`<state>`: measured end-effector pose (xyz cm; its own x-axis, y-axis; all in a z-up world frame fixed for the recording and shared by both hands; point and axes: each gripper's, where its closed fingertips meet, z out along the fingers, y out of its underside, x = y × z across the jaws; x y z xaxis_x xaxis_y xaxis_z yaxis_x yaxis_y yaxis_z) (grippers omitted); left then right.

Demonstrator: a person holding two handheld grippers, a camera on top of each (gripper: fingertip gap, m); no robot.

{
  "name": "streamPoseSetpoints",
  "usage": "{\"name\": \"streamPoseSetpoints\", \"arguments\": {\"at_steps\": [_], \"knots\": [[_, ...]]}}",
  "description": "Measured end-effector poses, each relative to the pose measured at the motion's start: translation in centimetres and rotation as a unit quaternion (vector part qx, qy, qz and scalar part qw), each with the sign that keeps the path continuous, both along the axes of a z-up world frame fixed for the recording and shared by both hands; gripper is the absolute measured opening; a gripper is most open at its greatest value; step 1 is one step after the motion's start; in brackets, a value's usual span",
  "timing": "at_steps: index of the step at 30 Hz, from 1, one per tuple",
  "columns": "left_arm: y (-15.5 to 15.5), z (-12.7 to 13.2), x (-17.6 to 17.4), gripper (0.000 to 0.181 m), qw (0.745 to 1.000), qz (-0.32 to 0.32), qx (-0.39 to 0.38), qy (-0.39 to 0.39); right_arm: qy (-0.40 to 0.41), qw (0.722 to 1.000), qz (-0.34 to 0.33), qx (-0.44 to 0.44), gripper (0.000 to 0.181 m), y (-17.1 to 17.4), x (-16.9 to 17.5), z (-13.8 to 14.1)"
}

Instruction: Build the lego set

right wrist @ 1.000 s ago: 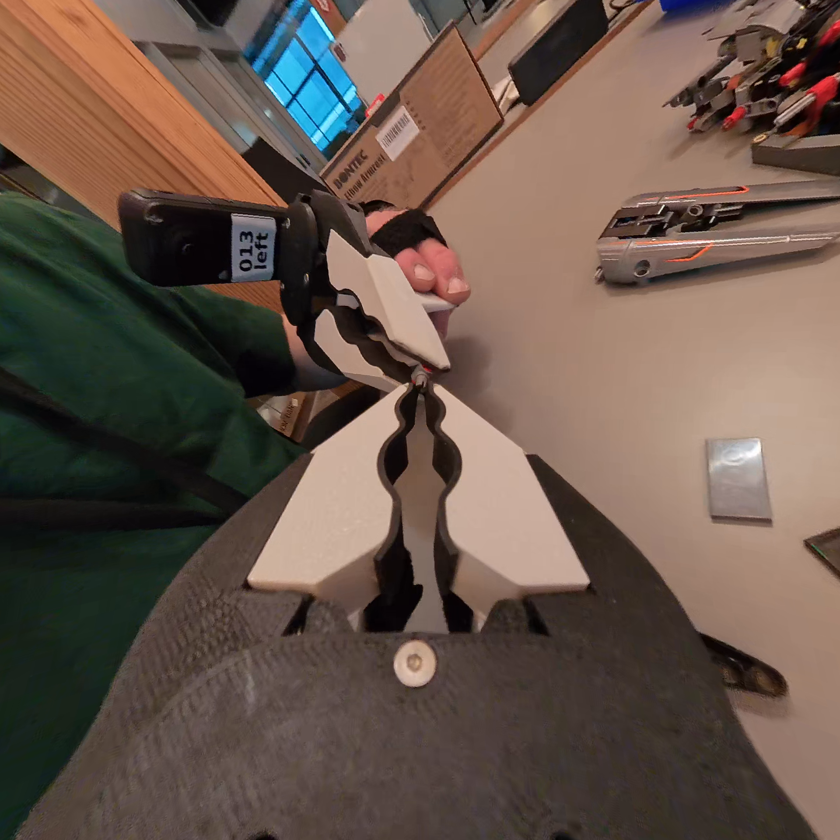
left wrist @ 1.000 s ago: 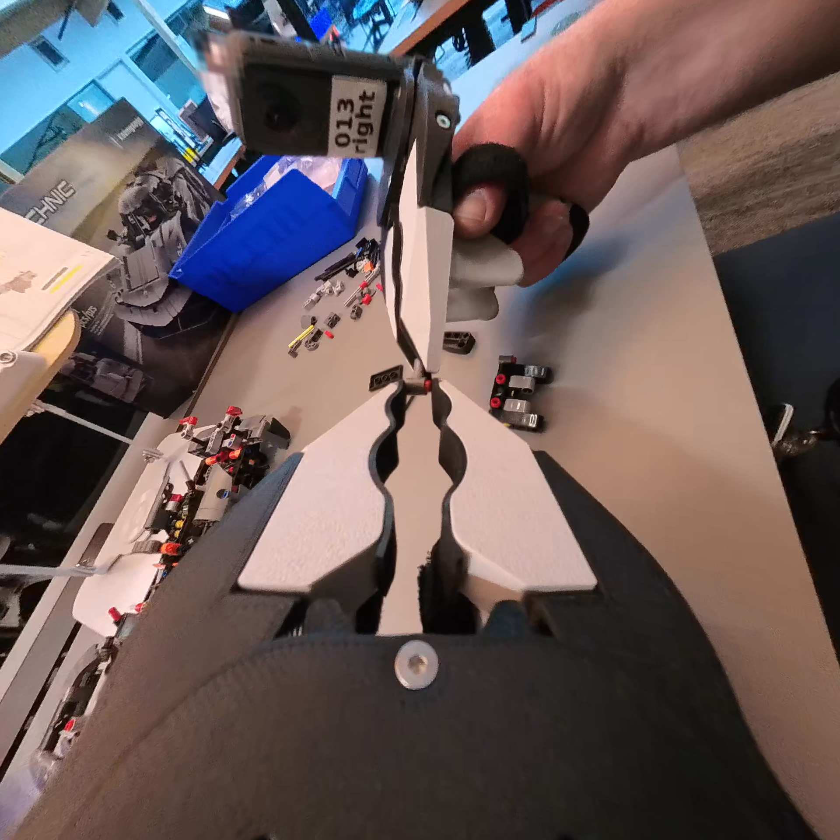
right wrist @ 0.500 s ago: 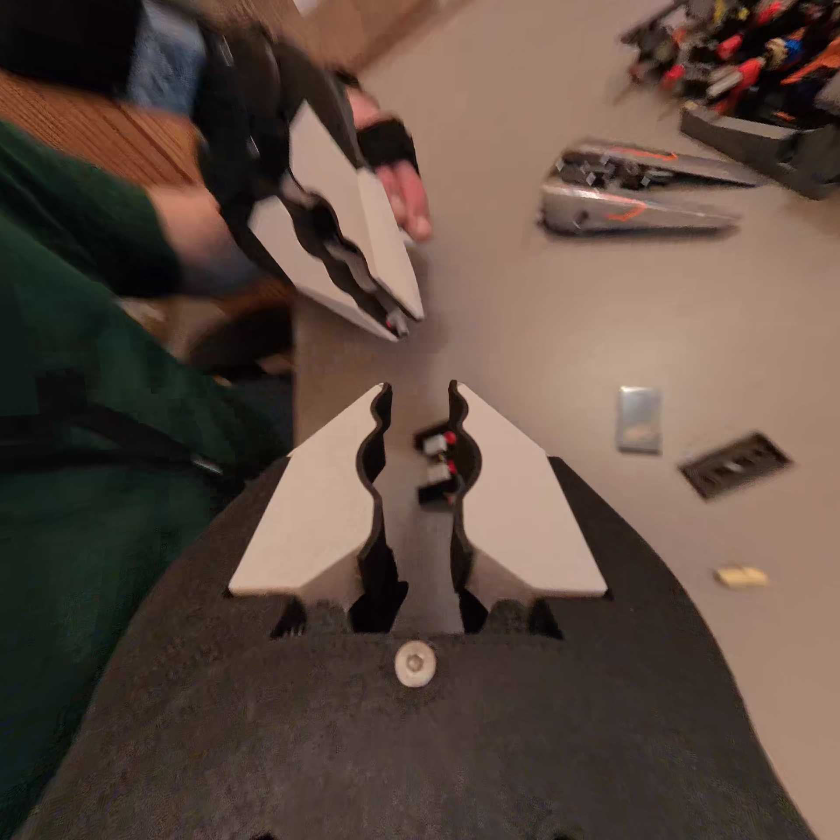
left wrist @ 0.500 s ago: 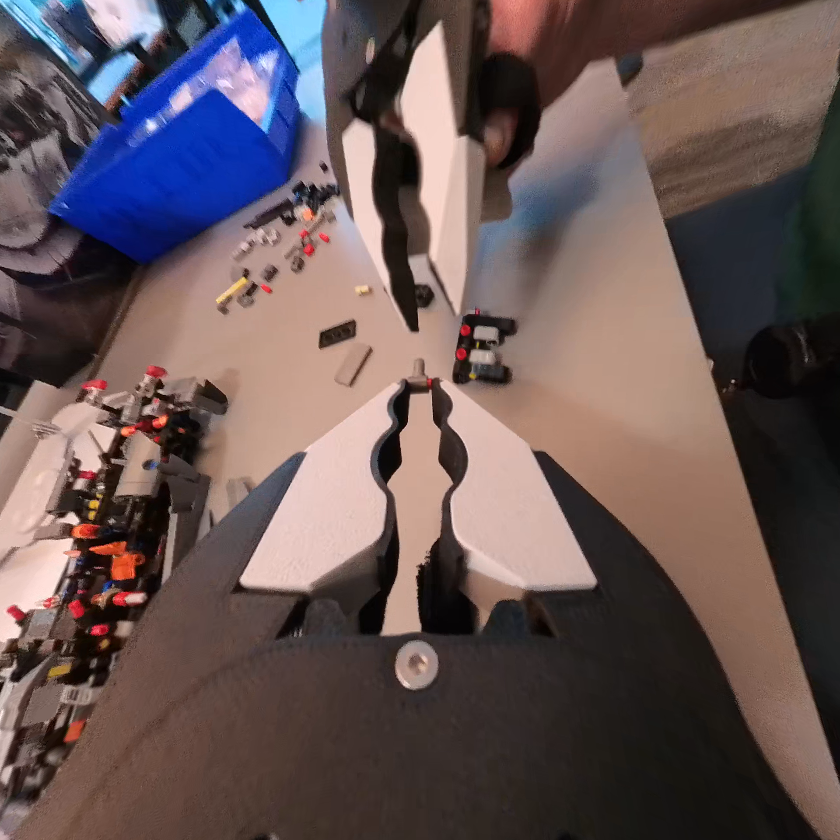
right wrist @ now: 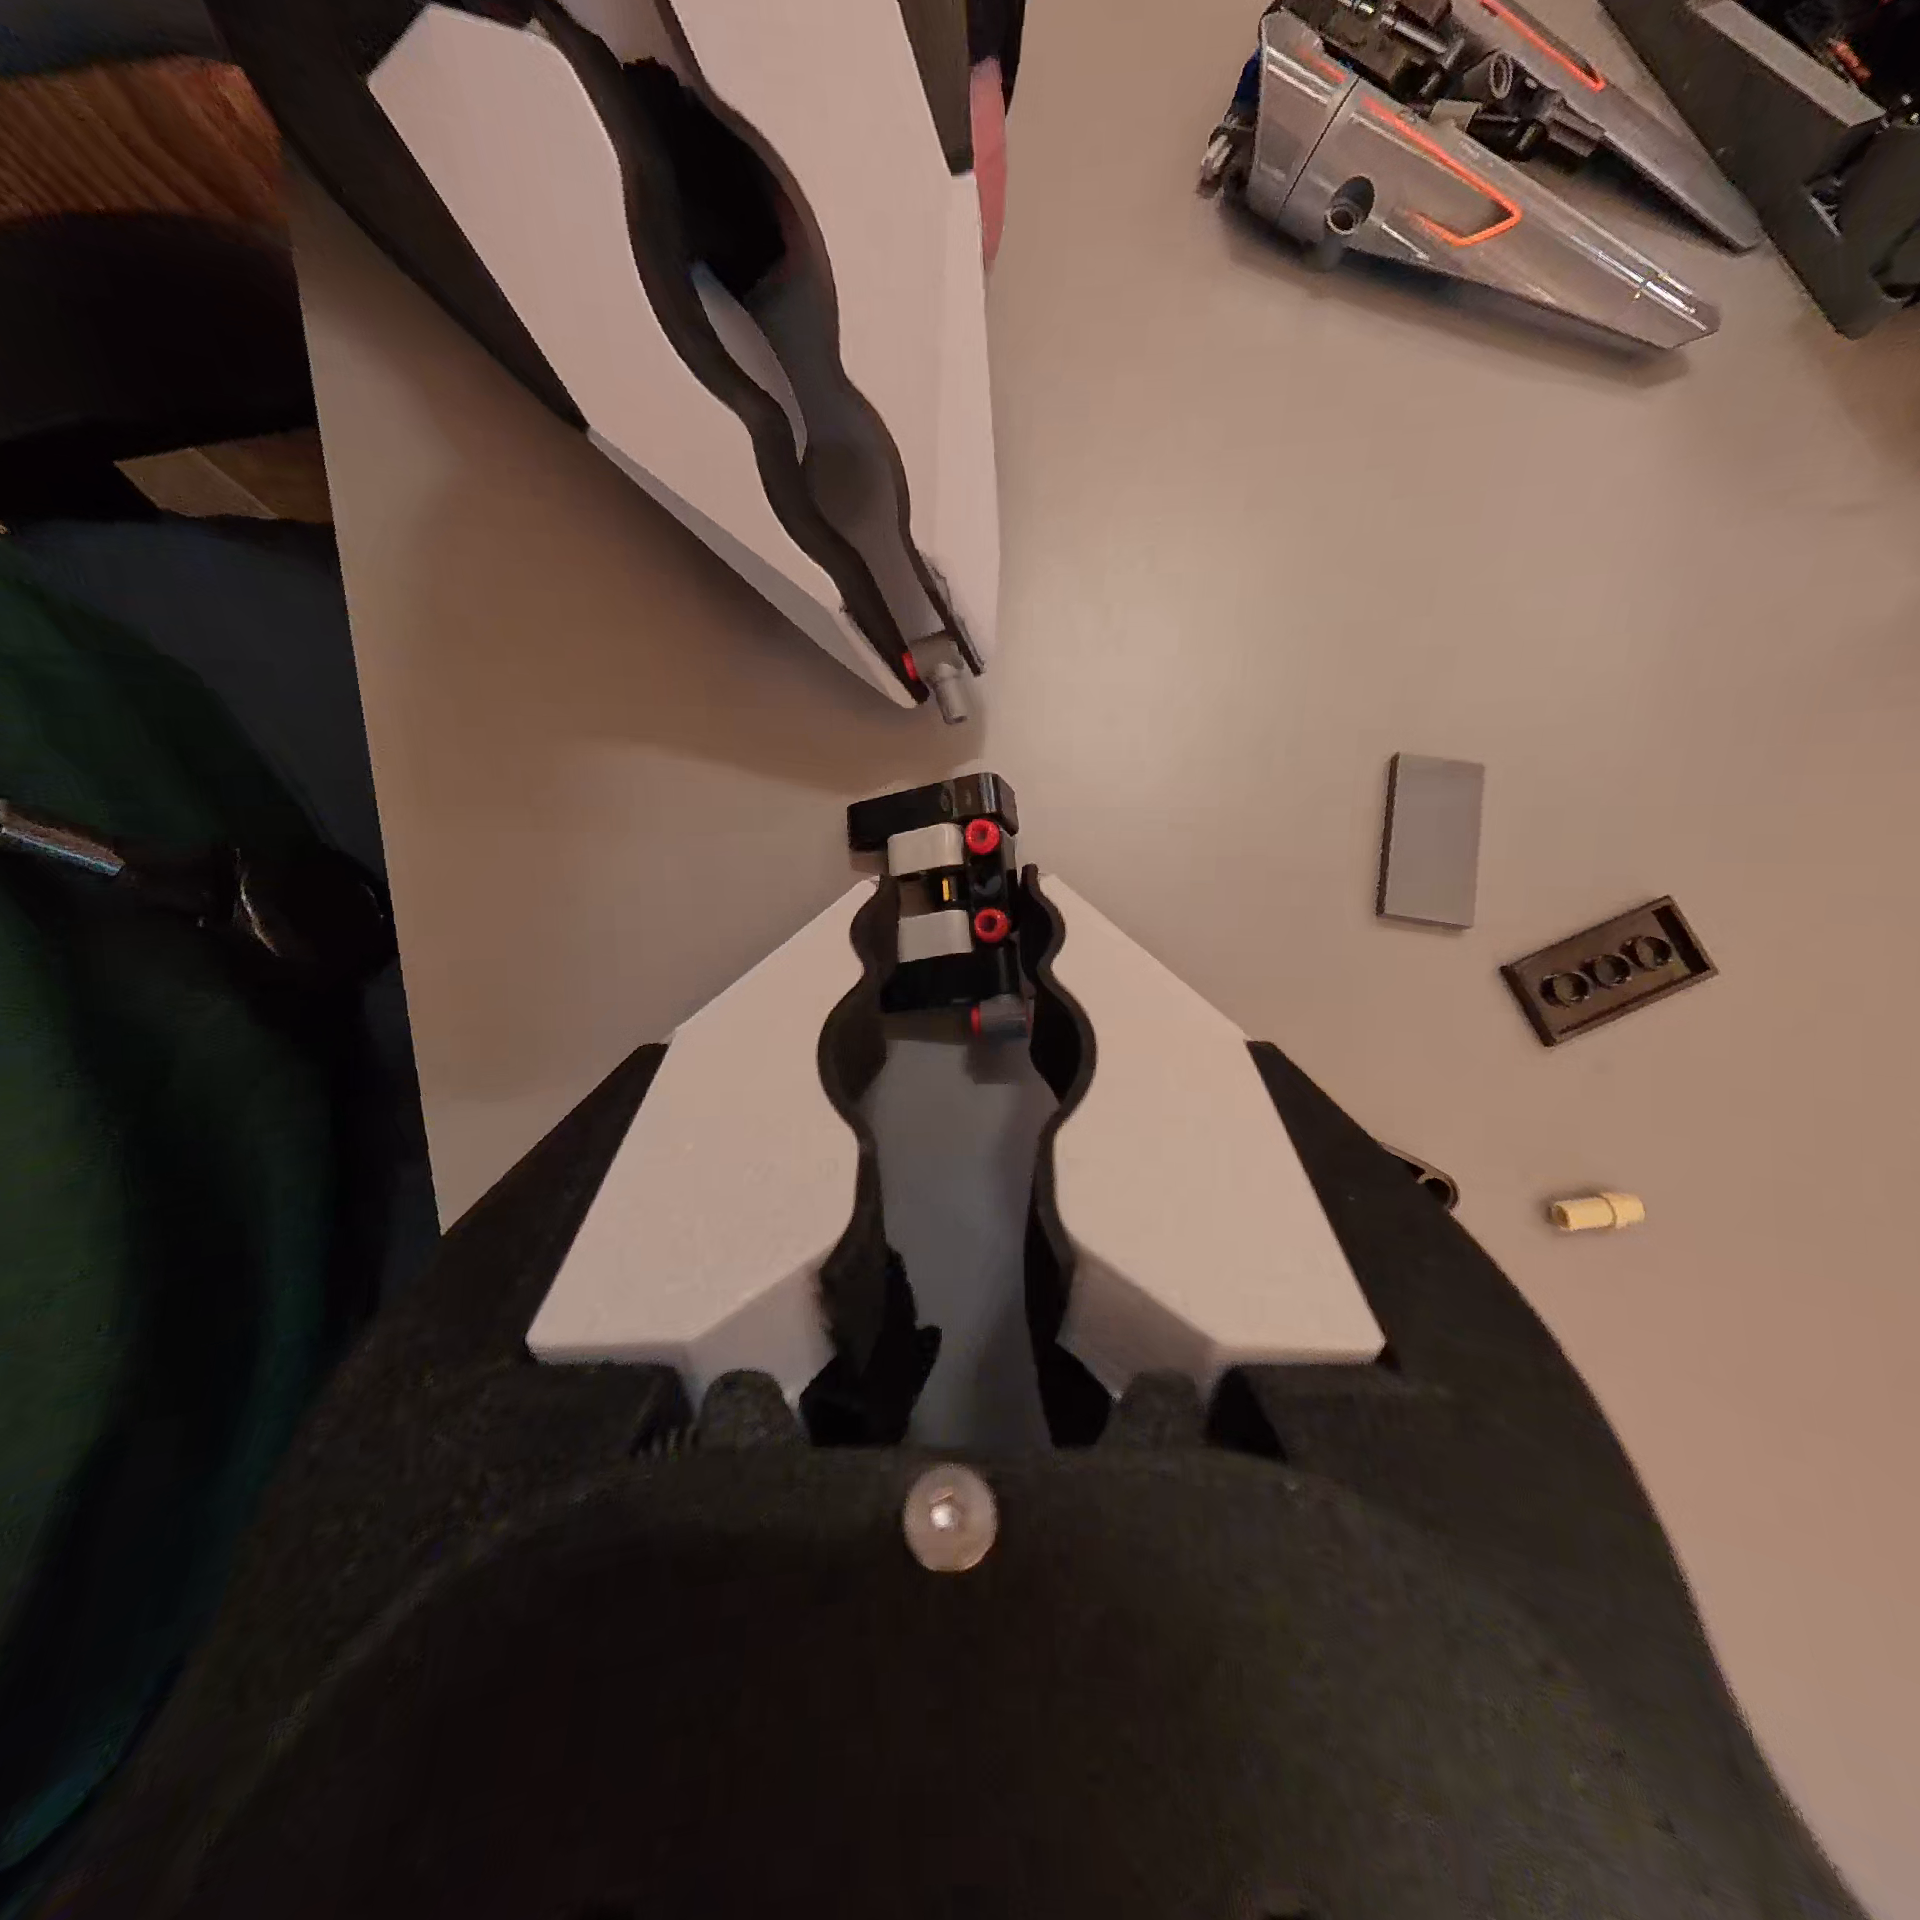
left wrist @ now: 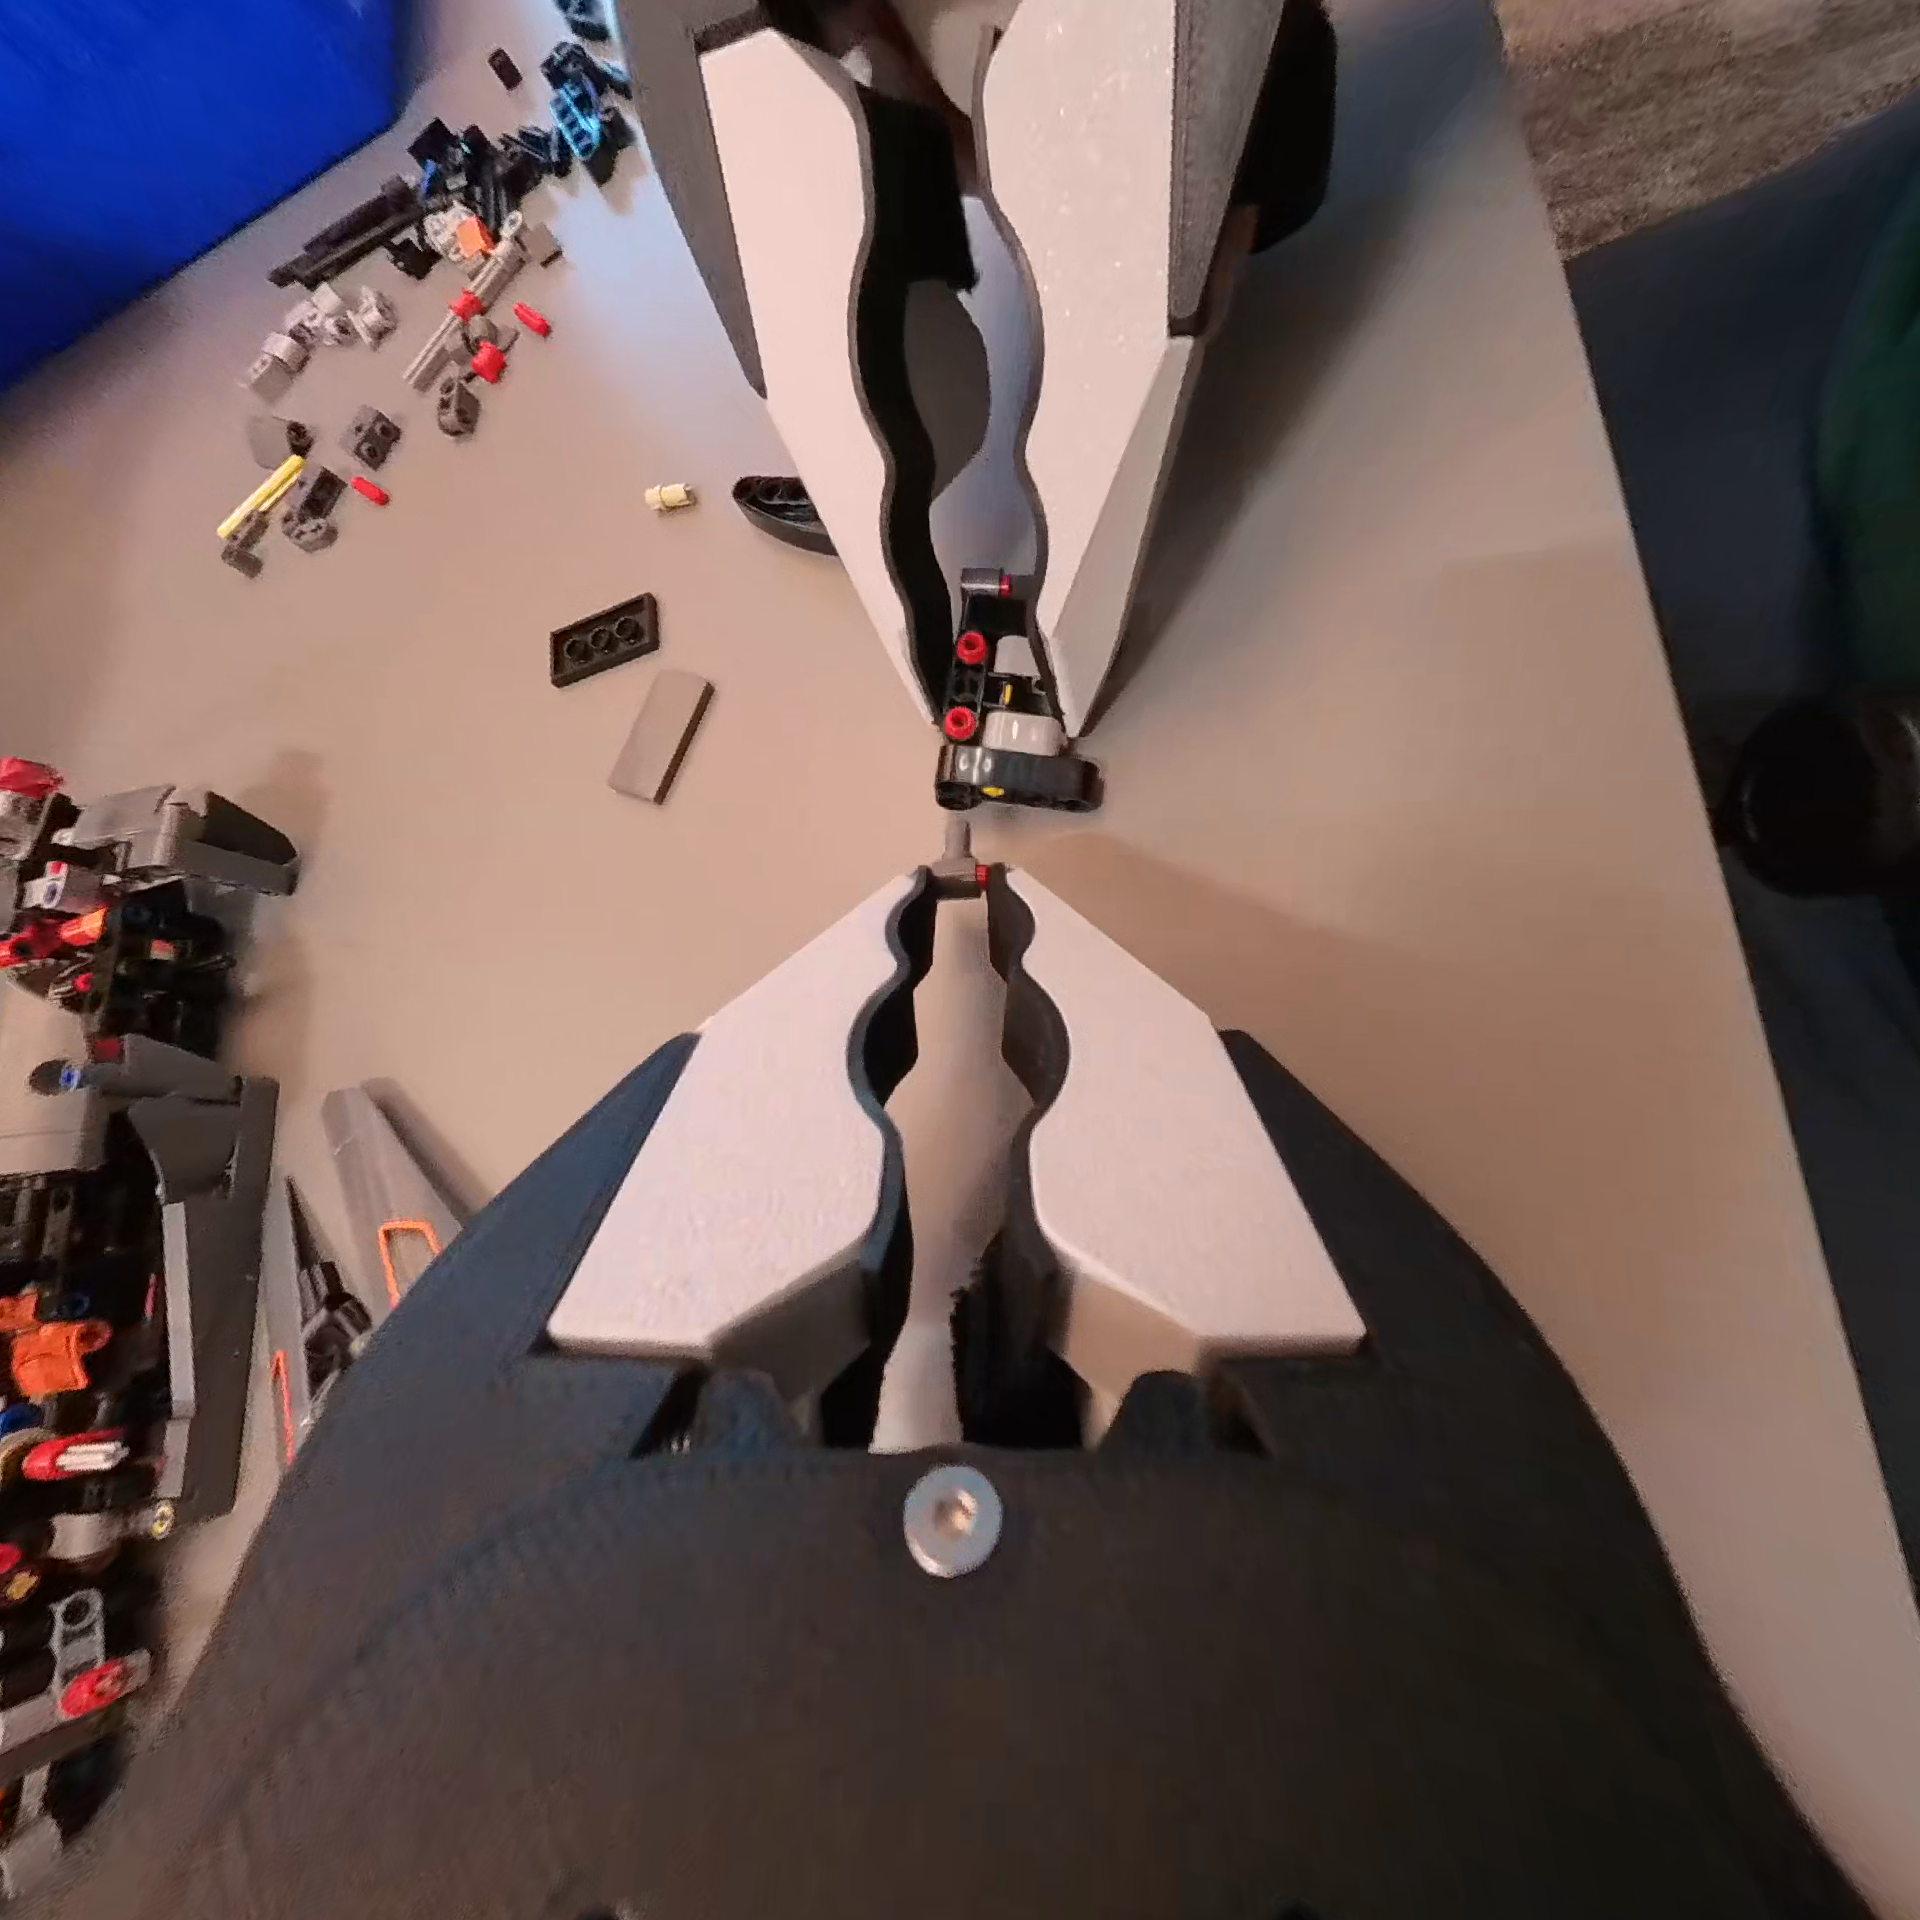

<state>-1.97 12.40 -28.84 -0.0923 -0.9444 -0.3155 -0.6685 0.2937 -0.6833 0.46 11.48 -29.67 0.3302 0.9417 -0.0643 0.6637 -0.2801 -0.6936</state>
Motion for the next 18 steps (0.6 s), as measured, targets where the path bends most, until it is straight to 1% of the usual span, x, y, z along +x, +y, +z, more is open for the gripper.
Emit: {"name": "streamPoseSetpoints", "arguments": {"at_steps": [6,18], "knots": [[0.00,-0.68,0.66,0.008,1.000,0.010,0.000,0.005,0.017,1.000,-0.003,-0.005,0.021,-0.01,-0.01,0.03],[0.14,-0.65,0.86,0.008,1.000,0.008,0.004,-0.001,0.032,0.999,0.001,-0.012,0.020,0.01,-0.04,0.07]]}}
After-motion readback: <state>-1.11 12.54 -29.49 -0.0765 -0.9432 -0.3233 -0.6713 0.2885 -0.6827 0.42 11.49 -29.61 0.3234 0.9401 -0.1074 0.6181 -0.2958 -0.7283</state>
